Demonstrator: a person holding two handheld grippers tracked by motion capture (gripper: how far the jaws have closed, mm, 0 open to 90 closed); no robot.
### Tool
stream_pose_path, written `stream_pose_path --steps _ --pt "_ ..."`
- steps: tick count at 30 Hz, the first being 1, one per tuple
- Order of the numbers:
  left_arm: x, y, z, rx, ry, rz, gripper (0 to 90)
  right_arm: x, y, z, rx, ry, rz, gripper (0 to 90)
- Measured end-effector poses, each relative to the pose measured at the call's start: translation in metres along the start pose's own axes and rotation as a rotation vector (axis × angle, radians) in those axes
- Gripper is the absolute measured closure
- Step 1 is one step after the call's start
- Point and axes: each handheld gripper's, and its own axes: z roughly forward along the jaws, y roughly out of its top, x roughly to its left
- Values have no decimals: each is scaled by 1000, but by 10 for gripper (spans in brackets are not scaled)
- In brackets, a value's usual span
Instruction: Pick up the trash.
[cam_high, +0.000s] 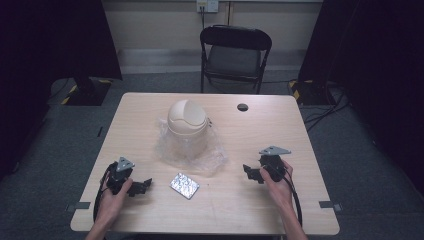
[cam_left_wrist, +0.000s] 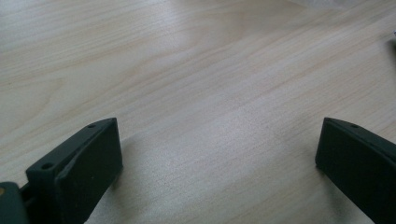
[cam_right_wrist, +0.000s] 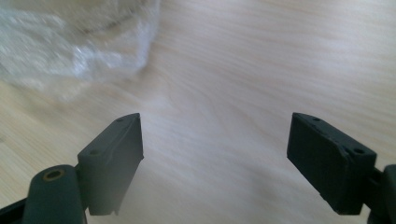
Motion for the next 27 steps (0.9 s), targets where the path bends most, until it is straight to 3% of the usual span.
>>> stream_pose_path --steps 12,19,22,23,27 --pt "1 -1 0 -4 -7 6 0 24 46 20 -35 71 -46 182" --pt "1 -1 0 -6 -7 3 0 39 82 24 -43 117 -91 178" --pt "1 0 0 -5 -7 4 0 40 93 25 -57 125 -94 178" --pt "1 0 0 -5 -6 5 0 42 107 27 -72 131 -105 178" --pt "1 0 0 -6 -6 5 0 45 122 31 -67 151 -107 191"
